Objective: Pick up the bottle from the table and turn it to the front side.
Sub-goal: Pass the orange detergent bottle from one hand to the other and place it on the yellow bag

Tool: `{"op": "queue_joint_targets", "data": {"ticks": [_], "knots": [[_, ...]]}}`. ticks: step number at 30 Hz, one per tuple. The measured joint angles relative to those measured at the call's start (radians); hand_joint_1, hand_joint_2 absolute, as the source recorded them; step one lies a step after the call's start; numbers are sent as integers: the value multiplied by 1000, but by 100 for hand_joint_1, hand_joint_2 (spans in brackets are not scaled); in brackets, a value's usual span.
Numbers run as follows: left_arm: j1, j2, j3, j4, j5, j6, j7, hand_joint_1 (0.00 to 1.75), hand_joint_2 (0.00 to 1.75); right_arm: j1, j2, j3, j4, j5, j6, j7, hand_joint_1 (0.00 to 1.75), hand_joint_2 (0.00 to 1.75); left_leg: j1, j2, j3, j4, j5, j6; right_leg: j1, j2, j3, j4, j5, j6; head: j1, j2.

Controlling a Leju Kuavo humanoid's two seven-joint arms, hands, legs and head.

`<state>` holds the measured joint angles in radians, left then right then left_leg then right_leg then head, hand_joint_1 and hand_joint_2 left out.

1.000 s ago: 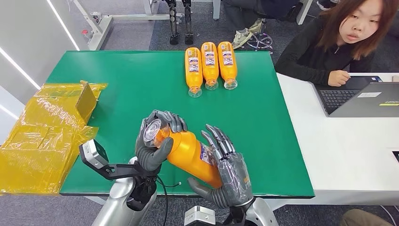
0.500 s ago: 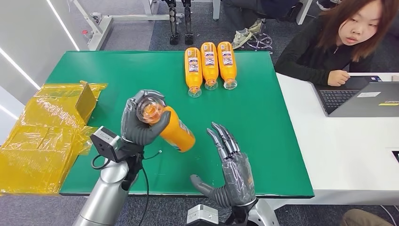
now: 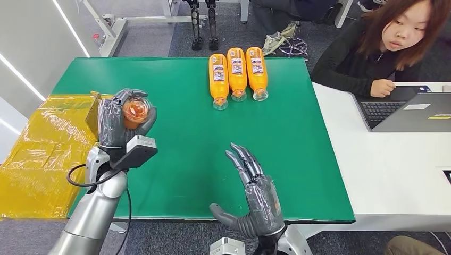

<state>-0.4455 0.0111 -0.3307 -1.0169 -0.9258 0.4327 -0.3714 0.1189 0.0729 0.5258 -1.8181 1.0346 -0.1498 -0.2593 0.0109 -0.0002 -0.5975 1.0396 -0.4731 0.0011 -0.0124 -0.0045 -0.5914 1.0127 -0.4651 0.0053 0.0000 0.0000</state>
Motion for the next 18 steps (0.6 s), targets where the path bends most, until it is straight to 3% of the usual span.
{"op": "queue_joint_targets", "data": {"ticks": [7, 18], "knots": [[-23, 33, -22, 178, -334, 89, 121, 138, 175, -32, -19, 22, 39, -43, -1, -10, 0, 175, 0, 0, 0, 0, 0, 0, 0, 0, 0, 0, 0, 0, 0, 0], [-57, 40, -65, 490, -489, 103, 217, 135, 175, -49, -48, 43, 73, -80, -9, -22, 0, 175, 0, 0, 0, 0, 0, -1, 0, 0, -1, 0, 0, 0, 0, 0]]}}
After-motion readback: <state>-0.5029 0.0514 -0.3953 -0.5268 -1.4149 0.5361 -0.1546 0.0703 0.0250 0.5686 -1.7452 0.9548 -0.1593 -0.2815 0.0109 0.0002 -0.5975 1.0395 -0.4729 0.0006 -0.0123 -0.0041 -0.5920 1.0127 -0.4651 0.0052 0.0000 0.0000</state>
